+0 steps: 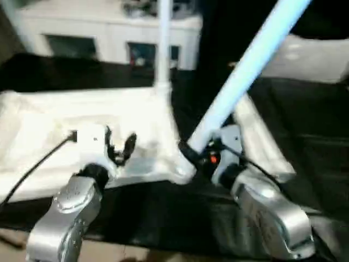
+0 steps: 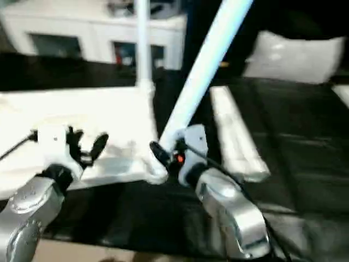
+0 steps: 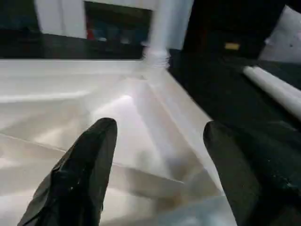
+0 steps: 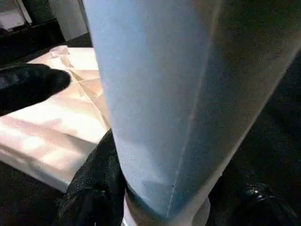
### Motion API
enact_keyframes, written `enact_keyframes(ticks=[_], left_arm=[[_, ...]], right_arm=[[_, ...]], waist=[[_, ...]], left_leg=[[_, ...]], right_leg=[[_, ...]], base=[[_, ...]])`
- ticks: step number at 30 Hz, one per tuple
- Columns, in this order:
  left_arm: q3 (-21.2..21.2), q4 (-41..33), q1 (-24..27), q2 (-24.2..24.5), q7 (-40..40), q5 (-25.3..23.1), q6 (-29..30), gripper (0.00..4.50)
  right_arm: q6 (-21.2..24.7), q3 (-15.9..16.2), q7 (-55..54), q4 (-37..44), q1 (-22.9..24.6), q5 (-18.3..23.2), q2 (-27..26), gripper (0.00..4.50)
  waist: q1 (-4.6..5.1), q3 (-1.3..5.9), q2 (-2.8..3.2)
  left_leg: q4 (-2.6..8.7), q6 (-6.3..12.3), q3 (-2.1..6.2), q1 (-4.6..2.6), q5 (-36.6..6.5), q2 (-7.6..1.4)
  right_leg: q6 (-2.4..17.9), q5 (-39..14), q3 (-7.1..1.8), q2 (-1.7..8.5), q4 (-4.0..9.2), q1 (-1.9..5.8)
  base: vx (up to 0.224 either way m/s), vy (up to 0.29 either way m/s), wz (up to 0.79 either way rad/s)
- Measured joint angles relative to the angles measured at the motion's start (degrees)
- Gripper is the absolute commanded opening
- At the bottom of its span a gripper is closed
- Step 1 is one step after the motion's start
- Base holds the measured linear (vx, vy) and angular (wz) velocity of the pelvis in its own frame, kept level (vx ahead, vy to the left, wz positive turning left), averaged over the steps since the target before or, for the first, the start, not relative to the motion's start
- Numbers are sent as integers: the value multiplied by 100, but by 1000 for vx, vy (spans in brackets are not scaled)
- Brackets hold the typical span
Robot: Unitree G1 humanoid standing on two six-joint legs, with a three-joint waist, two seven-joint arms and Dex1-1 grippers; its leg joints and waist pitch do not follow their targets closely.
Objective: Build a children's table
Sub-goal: Insert table leg to table base
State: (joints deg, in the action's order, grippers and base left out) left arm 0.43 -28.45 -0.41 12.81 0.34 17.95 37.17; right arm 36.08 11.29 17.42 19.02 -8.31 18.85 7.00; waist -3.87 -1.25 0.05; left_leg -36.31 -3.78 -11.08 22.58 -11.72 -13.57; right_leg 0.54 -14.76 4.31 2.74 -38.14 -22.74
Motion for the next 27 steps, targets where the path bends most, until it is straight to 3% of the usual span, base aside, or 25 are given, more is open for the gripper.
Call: enact_keyframes(ticks=[1,3,4,6,9,14,19,22,26,27], left_arm=[[-54,16,39,-2,8,-43,28,339],[-149,8,60,-12,7,-72,55,339],[-145,-2,58,18,9,-113,59,339],[-145,-1,66,189,-25,-213,59,339],[-146,6,68,505,-267,-305,59,344],[-264,97,-49,1193,-1088,-219,85,366],[-588,536,-318,2025,-2432,-116,-198,396],[-855,1135,-550,2497,-3453,-203,-675,432],[-1142,1672,-851,2654,-4325,-197,-1042,439],[-1171,1765,-892,2684,-4430,-201,-1113,421]], right_arm=[[-18,-19,1,-9,-16,-3,28,190],[-22,-55,7,-64,90,-40,134,190],[-35,-82,15,-154,99,-64,150,190],[-67,-120,75,-176,98,-47,144,190],[-91,-129,234,-178,94,8,103,190],[-388,-127,436,-227,16,73,189,190],[-649,-163,566,-403,-119,-43,295,190],[-335,-162,737,-417,-134,-31,506,190],[-424,-154,893,-469,-132,23,538,190],[-464,-151,921,-469,-133,36,536,190]], waist=[[-33,-8,-34],[-103,-15,-19],[-130,-15,2],[-135,-27,35],[-122,-39,56],[-108,-50,75],[-112,-46,62],[-112,-49,66],[-111,-53,72],[-111,-53,73]], left_leg=[[11,24,68,56,5,85],[118,27,210,16,-7,224],[161,-40,283,-7,19,250],[183,-131,327,-22,69,230],[188,-210,331,-57,118,175],[173,-157,336,-80,128,187],[184,-134,288,-114,115,237],[214,-133,283,-126,115,256],[216,-132,277,-132,115,254],[218,-132,276,-134,115,254]], right_leg=[[59,15,-22,-26,-41,-56],[67,13,-51,-47,-39,-73],[68,16,-48,-77,-39,-68],[69,16,-45,-126,-29,-58],[75,32,-22,-147,37,-13],[60,191,-52,-126,222,77],[35,225,-79,-68,227,90],[28,220,-79,-50,225,86],[52,217,-80,-49,211,84],[54,217,-79,-48,211,84]], base=[[-84,-172,-13],[-85,-157,-13],[-68,-108,-11],[-68,-83,-8],[-38,-9,-2],[-6,37,-1],[0,12,0],[0,0,0],[0,0,0],[0,0,0]])
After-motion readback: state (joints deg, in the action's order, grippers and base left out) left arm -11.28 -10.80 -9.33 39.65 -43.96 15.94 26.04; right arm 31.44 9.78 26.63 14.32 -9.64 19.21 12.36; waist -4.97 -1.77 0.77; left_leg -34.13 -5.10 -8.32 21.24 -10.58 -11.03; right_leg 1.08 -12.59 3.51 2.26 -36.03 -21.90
